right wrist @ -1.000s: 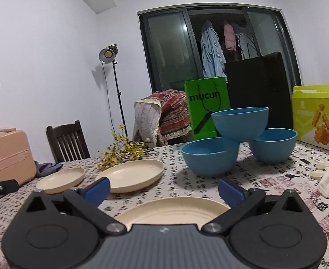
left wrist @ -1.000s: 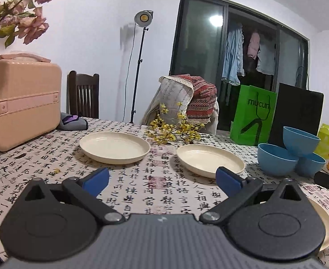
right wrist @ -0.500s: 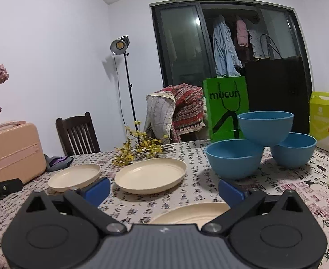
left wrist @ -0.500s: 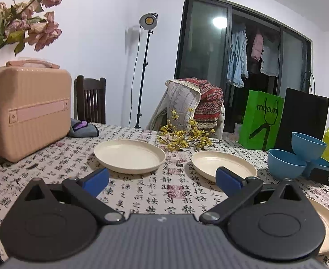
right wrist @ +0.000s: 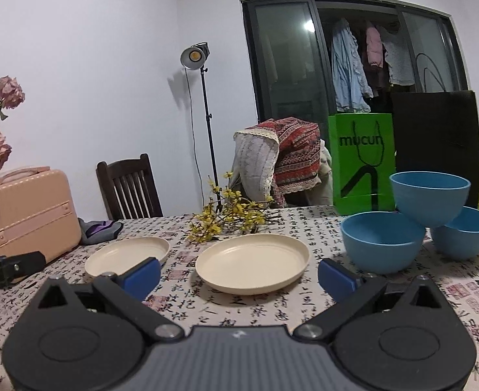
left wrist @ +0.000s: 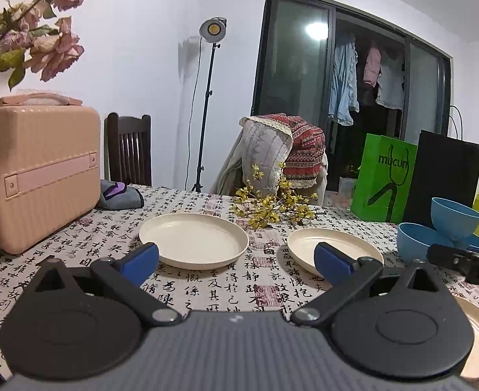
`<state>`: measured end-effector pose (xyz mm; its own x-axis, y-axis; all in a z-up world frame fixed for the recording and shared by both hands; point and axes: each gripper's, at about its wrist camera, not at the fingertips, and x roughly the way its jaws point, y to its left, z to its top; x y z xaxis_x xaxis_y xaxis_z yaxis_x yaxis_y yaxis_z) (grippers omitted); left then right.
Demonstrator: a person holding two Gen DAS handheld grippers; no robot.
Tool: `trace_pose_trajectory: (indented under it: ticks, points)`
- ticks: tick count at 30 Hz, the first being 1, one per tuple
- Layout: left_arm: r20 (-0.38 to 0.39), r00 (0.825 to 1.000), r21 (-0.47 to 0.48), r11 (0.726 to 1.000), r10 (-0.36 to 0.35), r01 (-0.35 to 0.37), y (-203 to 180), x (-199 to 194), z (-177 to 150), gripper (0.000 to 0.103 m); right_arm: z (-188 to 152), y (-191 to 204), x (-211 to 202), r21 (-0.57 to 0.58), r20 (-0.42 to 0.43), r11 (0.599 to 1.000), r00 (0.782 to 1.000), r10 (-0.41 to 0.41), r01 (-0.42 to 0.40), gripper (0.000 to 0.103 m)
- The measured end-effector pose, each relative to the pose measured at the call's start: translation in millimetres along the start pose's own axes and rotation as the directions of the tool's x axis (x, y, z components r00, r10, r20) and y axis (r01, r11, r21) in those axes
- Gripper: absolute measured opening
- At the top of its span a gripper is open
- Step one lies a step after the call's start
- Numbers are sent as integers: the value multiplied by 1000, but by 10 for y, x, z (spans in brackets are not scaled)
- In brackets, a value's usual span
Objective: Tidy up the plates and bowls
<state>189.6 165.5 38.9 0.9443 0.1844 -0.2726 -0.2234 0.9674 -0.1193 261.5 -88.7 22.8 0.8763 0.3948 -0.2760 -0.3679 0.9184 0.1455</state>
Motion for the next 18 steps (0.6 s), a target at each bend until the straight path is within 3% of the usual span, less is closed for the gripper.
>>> trace_pose_trajectory:
  ticks: [18]
  points:
    - [-26,1000,-50,999,13,-14,175,335,279,103,234,300,505,24,-44,999,999,31,-30,103]
